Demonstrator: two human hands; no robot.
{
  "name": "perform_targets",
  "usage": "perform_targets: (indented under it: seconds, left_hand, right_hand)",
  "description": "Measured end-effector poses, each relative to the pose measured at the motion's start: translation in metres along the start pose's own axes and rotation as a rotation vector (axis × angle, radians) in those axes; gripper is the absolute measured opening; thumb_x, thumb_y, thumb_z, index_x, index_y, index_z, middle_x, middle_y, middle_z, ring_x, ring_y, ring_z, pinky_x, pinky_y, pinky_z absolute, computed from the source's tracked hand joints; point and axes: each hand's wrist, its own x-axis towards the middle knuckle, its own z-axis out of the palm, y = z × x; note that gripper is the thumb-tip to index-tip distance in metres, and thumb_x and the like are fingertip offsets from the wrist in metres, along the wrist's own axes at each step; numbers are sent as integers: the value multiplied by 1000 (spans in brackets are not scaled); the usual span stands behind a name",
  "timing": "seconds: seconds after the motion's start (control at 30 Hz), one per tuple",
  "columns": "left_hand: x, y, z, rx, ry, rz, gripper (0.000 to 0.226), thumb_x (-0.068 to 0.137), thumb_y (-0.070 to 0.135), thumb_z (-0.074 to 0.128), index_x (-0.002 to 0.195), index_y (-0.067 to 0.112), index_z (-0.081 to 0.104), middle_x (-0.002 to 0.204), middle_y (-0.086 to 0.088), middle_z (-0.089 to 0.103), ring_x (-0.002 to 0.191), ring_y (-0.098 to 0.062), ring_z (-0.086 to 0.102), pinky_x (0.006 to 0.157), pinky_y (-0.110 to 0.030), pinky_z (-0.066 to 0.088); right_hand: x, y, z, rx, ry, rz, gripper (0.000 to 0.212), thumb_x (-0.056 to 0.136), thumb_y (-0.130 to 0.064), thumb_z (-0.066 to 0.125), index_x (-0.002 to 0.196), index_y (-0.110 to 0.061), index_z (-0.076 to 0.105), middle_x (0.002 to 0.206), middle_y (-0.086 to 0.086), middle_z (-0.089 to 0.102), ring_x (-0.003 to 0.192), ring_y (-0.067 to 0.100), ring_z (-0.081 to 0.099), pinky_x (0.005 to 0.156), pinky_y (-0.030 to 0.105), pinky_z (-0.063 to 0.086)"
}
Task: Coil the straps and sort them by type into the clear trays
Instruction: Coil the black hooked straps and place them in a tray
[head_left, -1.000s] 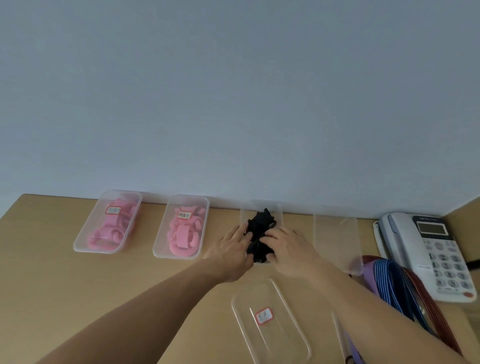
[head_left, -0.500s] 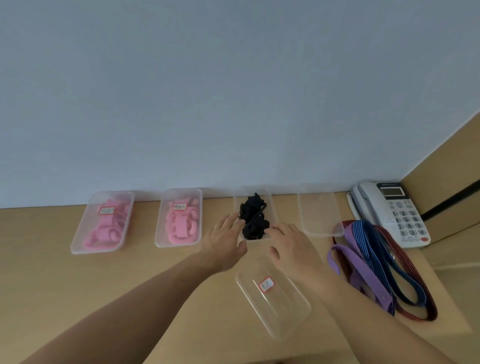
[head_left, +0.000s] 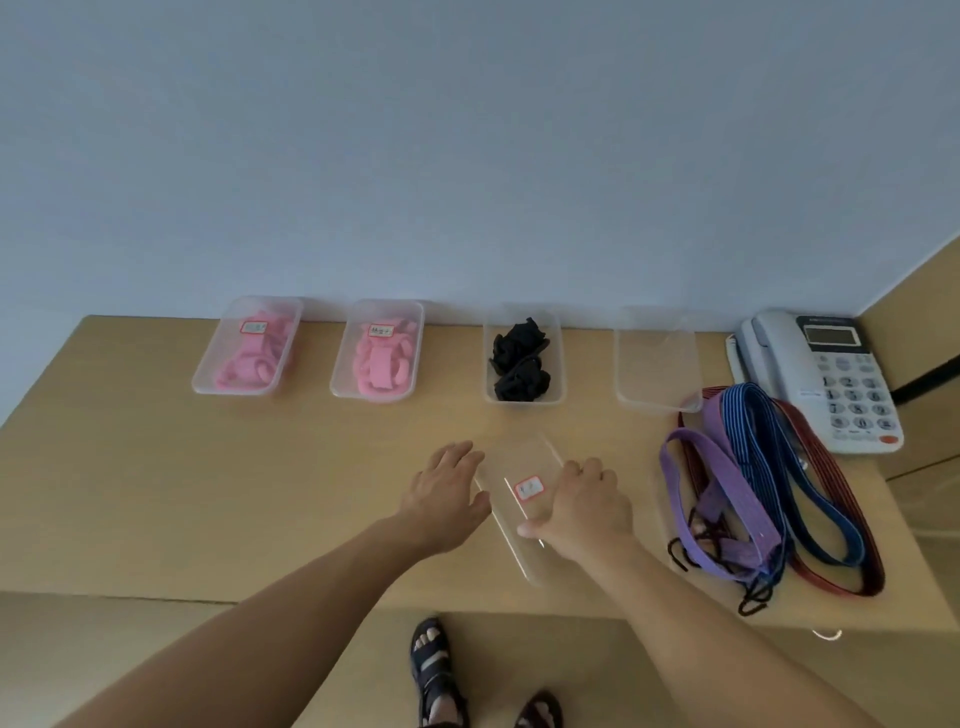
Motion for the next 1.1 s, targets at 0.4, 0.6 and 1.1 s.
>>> perform_targets:
  seconds: [0.4, 0.6, 1.1]
  left_hand:
    - [-29, 5, 13, -136, 10, -176, 58, 97, 34, 49, 151, 16, 34, 157, -1, 33, 143, -21, 31, 116, -35, 29]
    - [-22, 16, -2, -275, 16, -244, 58, 98, 36, 50, 150, 17, 35, 146, -3, 49, 131, -23, 49, 105, -33, 38]
    - [78, 25, -91, -486, 376, -186, 38, 93, 27, 55, 130, 19, 57, 67, 11, 60, 62, -7, 60, 50, -19, 40]
  right_hand:
    - [-4, 4, -3, 212, 69, 130, 94, 54, -55, 83, 123, -10, 37, 123, 5, 44, 112, 24, 46, 72, 30, 40]
    - [-8, 20, -12, 578, 70, 47, 32, 85, -35, 65, 99, -16, 42, 81, -7, 55, 67, 15, 56, 52, 31, 40]
    - [52, -18, -117, 1001, 251, -70, 23, 97, -34, 46, 84, -19, 58, 63, -7, 65, 59, 13, 57, 55, 28, 42]
